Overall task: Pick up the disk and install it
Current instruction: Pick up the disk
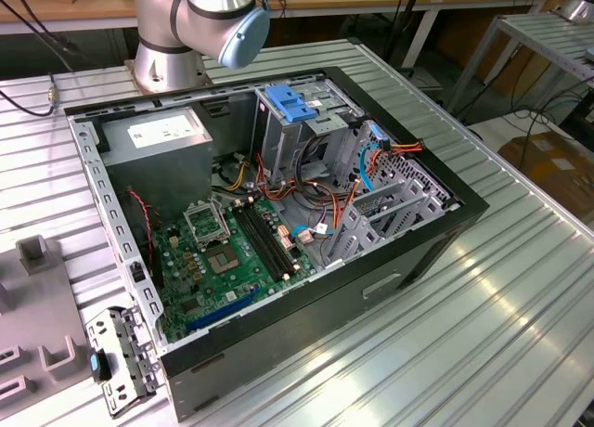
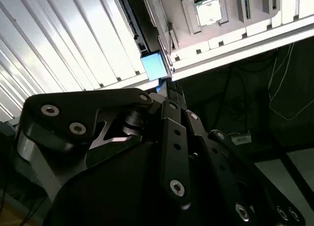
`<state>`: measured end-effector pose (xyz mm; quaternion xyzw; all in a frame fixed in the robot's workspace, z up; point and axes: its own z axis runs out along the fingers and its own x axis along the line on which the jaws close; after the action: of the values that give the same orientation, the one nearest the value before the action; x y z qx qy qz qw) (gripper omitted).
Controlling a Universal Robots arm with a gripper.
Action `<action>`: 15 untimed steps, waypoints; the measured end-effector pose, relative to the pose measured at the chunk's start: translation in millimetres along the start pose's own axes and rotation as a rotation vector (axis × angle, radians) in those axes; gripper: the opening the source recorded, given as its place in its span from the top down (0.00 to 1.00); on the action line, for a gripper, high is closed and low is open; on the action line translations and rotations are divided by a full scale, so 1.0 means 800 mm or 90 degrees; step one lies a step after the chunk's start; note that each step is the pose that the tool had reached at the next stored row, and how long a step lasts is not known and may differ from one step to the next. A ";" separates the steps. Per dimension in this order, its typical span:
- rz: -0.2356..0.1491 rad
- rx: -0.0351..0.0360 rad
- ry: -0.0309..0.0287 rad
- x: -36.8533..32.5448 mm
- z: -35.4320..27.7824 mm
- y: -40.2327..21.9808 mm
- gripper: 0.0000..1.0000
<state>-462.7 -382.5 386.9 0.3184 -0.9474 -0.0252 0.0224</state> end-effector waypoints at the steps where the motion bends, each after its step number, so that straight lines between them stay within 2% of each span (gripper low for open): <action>1: -0.020 0.0005 0.0012 -0.0006 -0.0001 -0.0005 0.89; 9: -0.031 0.0008 0.0018 -0.0007 0.0000 -0.0006 0.89; 15: -0.087 0.0025 0.0051 -0.0011 0.0001 -0.0009 0.89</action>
<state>-461.6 -382.5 386.7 0.3823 -0.9234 -0.0235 0.0237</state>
